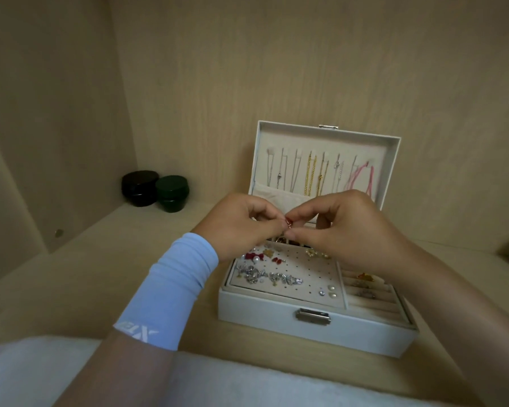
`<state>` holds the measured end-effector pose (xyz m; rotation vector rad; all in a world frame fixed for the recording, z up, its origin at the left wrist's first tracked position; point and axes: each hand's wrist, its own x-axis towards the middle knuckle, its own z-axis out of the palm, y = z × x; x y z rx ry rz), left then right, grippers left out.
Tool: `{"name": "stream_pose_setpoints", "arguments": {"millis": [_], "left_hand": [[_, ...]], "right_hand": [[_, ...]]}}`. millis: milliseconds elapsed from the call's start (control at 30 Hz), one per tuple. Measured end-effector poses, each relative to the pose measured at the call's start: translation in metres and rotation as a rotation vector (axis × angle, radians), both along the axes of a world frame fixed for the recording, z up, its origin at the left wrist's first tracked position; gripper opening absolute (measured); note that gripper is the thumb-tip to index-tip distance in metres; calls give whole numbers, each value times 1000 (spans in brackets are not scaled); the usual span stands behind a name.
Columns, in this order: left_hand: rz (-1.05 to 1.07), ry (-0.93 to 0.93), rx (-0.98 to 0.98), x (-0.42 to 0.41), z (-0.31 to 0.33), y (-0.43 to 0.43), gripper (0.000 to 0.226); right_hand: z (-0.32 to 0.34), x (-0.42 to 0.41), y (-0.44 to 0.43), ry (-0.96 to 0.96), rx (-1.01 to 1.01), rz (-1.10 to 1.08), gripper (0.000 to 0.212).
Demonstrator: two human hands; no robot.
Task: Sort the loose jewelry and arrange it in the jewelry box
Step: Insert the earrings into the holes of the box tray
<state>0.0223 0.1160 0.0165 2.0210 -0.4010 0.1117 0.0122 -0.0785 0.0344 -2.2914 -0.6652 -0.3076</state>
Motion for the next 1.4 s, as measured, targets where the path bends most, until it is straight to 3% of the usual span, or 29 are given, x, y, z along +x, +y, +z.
{"name": "stream_pose_setpoints", "arguments": {"millis": [167,233,433,767,1067,1267,1400], "left_hand": [[-18,4,35,1,-1,-1,4],[-19,2,57,1,-2,0,4],[7,-42,128,5,-8,4,6],[33,-85,133,4,-7,7,7],[14,-75,46,2,-4,6,11],[-61,17,-105,-2,2,4,15],[-78,73,-183,-5,5,0,12]], "right_hand": [[-6,7,-4,63,148,-8,9],[-9,7,-9,49,75,-5,10],[-12,3,-10,-54,-427,43,12],[-14,1,-3,-74,-438,32,13],[-7,-5,2,-90,-604,67,15],[-1,-1,-5,-17,-395,-6,11],[13,-6,-8,-22,-10,22,20]]}}
